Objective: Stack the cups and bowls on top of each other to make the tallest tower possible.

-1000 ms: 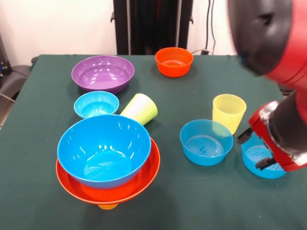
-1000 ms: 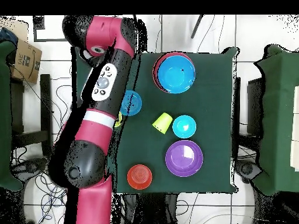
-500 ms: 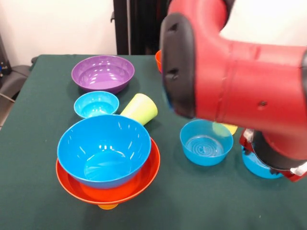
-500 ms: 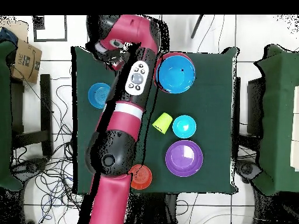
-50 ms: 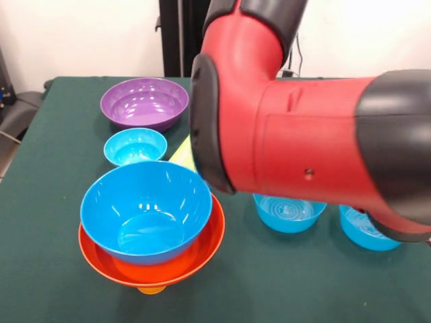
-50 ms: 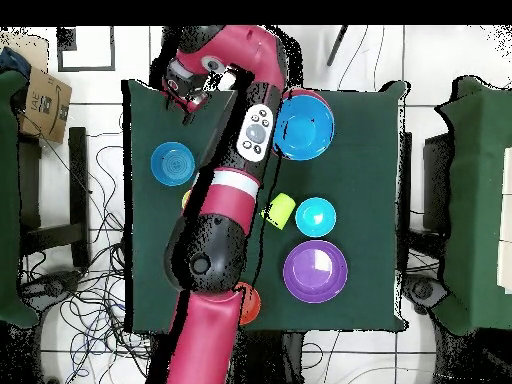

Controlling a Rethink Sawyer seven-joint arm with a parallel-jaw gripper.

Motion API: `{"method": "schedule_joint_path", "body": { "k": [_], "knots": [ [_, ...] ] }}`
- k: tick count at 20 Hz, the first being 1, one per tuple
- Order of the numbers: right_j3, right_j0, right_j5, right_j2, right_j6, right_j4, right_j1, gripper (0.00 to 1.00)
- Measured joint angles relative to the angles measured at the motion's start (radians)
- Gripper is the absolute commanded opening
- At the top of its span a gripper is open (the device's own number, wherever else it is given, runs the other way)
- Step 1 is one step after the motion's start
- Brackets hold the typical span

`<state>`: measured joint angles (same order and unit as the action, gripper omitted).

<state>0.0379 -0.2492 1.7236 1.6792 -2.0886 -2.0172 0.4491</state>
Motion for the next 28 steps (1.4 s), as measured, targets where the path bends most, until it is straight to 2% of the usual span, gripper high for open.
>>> {"method": "schedule_joint_path", "body": {
  "k": [1, 5, 9, 13, 17, 22, 26, 28],
  "knots": [
    [-0.007, -0.007, 0.008, 0.013, 0.024, -0.056, 0.007, 1.0],
    [-0.025, -0.018, 0.016, 0.046, 0.111, -0.169, 0.019, 1.0],
    [-0.025, -0.016, 0.016, 0.064, 0.144, -0.166, 0.019, 1.0],
    [0.002, 0.012, 0.011, 0.053, 0.144, -0.052, 0.01, 1.0],
    [0.145, 0.118, -0.044, 0.04, 0.142, 0.21, -0.028, 1.0],
    [0.296, 0.253, -0.126, 0.059, 0.089, 0.455, -0.083, 1.0],
    [0.339, 0.3, -0.142, 0.084, 0.022, 0.544, -0.11, 1.0],
    [0.378, 0.337, -0.146, 0.112, -0.073, 0.611, -0.129, 1.0]
  ]
}}
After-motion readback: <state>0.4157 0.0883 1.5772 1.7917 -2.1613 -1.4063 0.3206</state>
